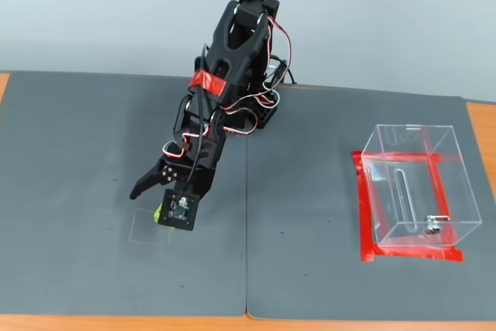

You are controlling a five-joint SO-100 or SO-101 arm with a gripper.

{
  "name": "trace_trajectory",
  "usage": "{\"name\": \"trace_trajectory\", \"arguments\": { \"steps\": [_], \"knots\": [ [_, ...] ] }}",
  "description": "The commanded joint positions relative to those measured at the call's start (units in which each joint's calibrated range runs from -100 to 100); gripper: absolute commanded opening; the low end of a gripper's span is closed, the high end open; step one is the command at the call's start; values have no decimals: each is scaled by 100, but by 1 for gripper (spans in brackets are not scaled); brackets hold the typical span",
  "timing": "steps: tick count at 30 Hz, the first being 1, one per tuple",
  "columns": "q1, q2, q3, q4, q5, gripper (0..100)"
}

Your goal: Pick the green lego block and place it into the transparent box

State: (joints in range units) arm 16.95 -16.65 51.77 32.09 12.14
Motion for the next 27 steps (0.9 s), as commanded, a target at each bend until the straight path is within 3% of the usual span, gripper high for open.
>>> {"name": "trace_trajectory", "arguments": {
  "steps": [1, 27],
  "knots": [
    [-5, 203, -297, -93, 18, 40],
    [174, 788, -388, -93, 24, 40]
  ]
}}
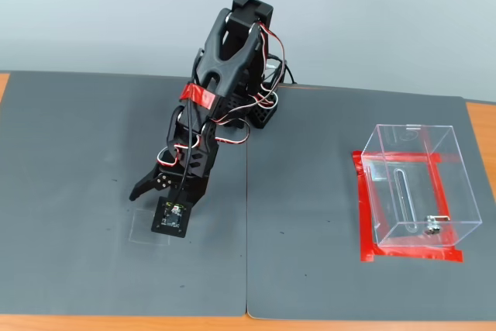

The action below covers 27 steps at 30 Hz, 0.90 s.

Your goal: Pick the green lego block and place it into the transparent box

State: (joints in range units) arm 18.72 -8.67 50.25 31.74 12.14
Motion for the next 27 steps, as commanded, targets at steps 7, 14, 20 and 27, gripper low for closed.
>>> {"name": "trace_trajectory", "arguments": {
  "steps": [7, 14, 20, 27],
  "knots": [
    [-3, -11, -235, -58, 24, 35],
    [-3, -11, -199, -136, 24, 24],
    [-3, -11, -208, -136, 24, 23],
    [-3, -11, -199, -136, 24, 17]
  ]
}}
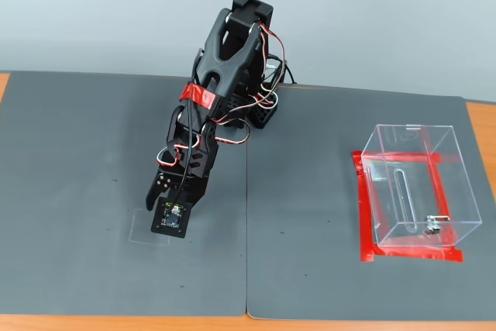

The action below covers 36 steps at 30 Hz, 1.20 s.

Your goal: Pick the green lego block and place it into the transparent box

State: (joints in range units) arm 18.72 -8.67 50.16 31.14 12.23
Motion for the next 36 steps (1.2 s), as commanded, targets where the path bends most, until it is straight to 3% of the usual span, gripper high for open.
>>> {"name": "trace_trajectory", "arguments": {
  "steps": [1, 19, 26, 36],
  "knots": [
    [-3, -11, -190, -75, 14, 14],
    [-249, -655, -588, 228, -17, 12],
    [-779, -1834, -705, 254, 14, 11],
    [-2301, -3199, -705, 280, 14, 11]
  ]
}}
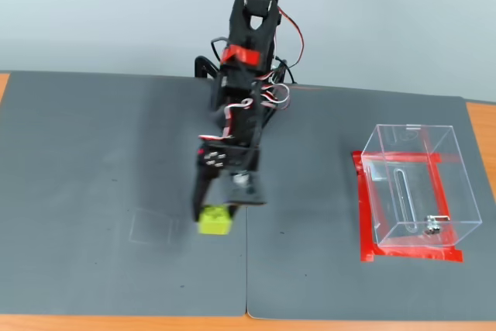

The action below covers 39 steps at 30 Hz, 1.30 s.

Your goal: Pick the green lego block and place it into the transparent box

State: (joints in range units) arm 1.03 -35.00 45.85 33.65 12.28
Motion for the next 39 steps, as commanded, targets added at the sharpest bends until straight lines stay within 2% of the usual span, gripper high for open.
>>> {"name": "trace_trajectory", "arguments": {
  "steps": [1, 10, 20, 30, 39],
  "knots": [
    [-726, -692, -274, 29, 9, 11],
    [-2606, -1430, -283, -40, 9, 11],
    [-4337, -1243, -329, -40, 9, 11],
    [-5045, 393, -1821, 38, 9, 11],
    [-5262, 1275, -2337, 38, 9, 11]
  ]
}}
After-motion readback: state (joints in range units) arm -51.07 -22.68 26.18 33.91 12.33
